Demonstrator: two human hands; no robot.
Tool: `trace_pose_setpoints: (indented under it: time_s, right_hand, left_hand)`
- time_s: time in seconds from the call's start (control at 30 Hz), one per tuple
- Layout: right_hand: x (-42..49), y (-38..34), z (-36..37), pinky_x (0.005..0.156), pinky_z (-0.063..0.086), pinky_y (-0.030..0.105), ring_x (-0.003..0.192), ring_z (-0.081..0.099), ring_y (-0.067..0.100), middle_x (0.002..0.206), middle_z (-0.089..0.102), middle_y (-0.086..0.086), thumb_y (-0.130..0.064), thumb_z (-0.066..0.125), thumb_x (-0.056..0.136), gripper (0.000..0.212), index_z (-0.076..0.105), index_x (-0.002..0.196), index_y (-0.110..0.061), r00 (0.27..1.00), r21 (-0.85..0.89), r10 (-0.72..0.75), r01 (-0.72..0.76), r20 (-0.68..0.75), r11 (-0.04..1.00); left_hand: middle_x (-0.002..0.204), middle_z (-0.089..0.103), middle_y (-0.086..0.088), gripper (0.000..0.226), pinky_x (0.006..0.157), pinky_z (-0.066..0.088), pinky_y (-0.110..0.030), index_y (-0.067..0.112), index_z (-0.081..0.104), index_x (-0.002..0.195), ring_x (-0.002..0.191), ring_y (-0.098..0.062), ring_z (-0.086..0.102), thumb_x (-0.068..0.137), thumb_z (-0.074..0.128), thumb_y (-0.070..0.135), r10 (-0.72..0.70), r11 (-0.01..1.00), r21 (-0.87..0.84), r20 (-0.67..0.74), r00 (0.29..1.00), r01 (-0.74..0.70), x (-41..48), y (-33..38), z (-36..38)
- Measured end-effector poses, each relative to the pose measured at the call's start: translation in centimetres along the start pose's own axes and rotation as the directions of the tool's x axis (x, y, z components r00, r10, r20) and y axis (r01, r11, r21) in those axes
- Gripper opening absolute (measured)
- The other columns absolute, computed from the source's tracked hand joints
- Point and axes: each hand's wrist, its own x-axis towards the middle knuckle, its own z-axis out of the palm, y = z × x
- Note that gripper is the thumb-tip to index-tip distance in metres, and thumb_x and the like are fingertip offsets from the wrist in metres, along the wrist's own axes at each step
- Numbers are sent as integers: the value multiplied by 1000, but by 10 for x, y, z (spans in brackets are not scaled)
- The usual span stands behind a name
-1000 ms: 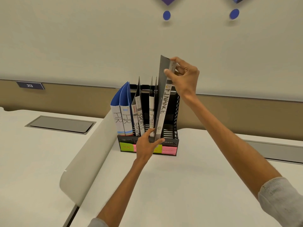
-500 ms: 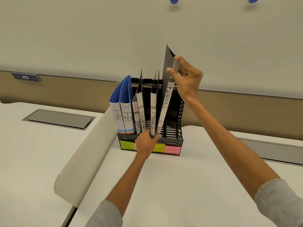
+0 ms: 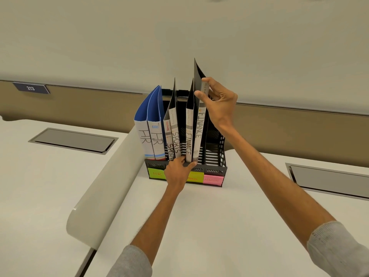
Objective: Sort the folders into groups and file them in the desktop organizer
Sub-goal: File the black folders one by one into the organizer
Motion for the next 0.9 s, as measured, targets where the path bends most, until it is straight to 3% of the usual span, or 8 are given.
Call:
trace_pose_setpoints:
  time_s: [0.13, 0.27, 0.43, 0.53, 0.6, 0.67, 0.77, 0.9]
  right_hand:
    - [-10, 9, 5, 80, 61, 36, 89, 73, 16, 99, 74, 8, -15, 75, 85, 33, 68, 116, -6, 997, -18, 14, -13, 77, 1000]
    - [-43, 35, 3, 80, 60, 47, 101, 70, 14, 107, 73, 4, -21, 62, 95, 27, 67, 120, -14, 964, -44, 79, -71, 254, 997]
    - [-48, 39, -2, 80, 60, 47, 104, 69, 12, 112, 71, -4, -25, 54, 99, 35, 59, 132, -16, 953, -64, 147, -135, 266, 989]
    - [-52, 38, -9, 85, 56, 50, 104, 63, 37, 121, 68, 10, -30, 49, 102, 39, 49, 141, -28, 947, -136, 148, -113, 286, 984]
    - [-57, 37, -15, 95, 52, 34, 113, 58, 38, 134, 57, 15, -33, 45, 103, 45, 36, 147, -33, 932, -198, 184, -126, 312, 972]
    - [-66, 33, -24, 106, 38, 27, 129, 51, 21, 142, 51, 9, -31, 44, 104, 52, 25, 152, -28, 918, -250, 231, -153, 323, 956]
    - [-83, 27, -40, 112, 33, 34, 136, 44, 18, 147, 47, 9, -31, 45, 103, 56, 22, 153, -22, 891, -282, 318, -229, 324, 932]
    - [-109, 22, -62, 113, 37, 42, 137, 43, 23, 150, 43, 11, -35, 51, 100, 60, 28, 152, -16, 844, -340, 436, -330, 311, 881]
  left_hand:
    - [99, 74, 3, 50, 69, 55, -34, 30, 64, 121, 89, -22, 69, 86, 55, 64, -3, 1000, -13, -24, 1000, 3, -9, -1, 8]
    - [97, 73, -3, 63, 76, 56, -41, 25, 51, 139, 89, -24, 68, 88, 52, 63, -10, 1000, -9, 11, 1000, 10, -15, -10, 13]
    - [110, 70, -5, 66, 83, 54, -41, 20, 38, 148, 98, -22, 65, 92, 58, 49, 17, 999, -42, 63, 998, -14, -26, -11, 12]
    - [129, 62, -3, 65, 90, 52, -39, 18, 34, 148, 109, -25, 62, 92, 64, 31, 43, 996, -80, 86, 995, -36, -34, -5, 10]
    - [132, 60, -4, 67, 88, 52, -36, 20, 31, 149, 104, -24, 64, 91, 63, 26, 35, 996, -90, 95, 995, -27, -42, -1, 8]
    - [122, 66, -5, 67, 79, 51, -30, 22, 29, 151, 93, -19, 67, 92, 61, 26, 34, 995, -95, 92, 995, -25, -51, 3, 4]
    - [90, 70, -6, 67, 74, 52, -32, 23, 28, 152, 76, -12, 58, 93, 59, 28, 56, 994, -94, 81, 995, -48, -63, 10, -3]
    - [102, 71, -14, 61, 76, 54, -39, 19, 36, 148, 87, -25, 67, 93, 60, 27, 140, 983, -127, 30, 990, -136, -77, 23, -11]
